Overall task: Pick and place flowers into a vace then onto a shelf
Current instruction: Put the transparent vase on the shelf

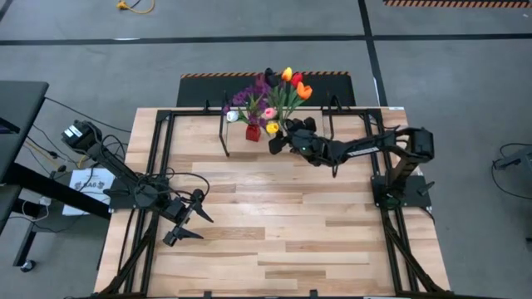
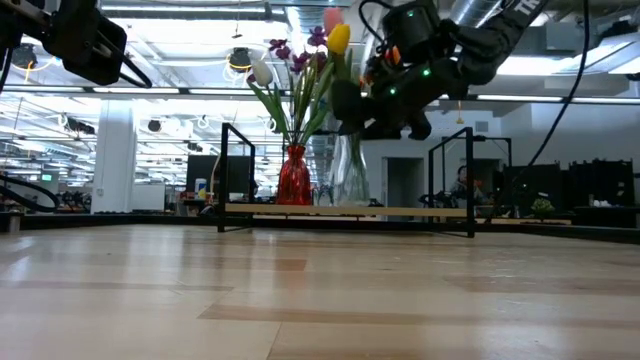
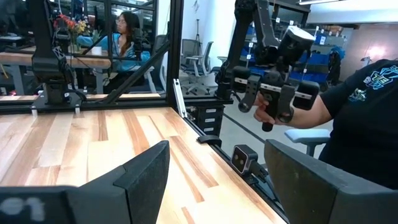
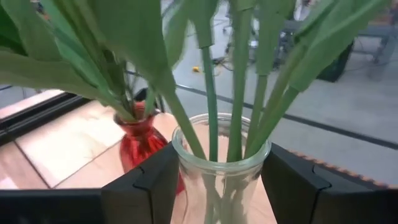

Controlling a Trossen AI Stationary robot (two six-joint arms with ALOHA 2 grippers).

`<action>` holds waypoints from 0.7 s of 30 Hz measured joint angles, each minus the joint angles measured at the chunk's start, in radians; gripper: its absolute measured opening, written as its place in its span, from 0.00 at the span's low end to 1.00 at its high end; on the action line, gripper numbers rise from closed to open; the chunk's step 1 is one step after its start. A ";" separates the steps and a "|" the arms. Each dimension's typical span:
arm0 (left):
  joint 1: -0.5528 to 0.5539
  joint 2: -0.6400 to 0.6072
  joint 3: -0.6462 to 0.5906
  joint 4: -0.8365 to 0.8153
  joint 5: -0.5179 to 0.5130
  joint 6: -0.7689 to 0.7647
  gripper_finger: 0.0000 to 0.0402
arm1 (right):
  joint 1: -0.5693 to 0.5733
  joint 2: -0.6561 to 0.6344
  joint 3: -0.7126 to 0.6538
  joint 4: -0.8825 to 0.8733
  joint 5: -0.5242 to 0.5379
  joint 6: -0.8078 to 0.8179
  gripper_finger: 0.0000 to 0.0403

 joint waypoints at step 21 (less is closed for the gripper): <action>0.000 0.000 0.000 0.001 0.000 0.006 0.63 | 0.014 0.010 0.019 -0.042 0.091 -0.052 0.46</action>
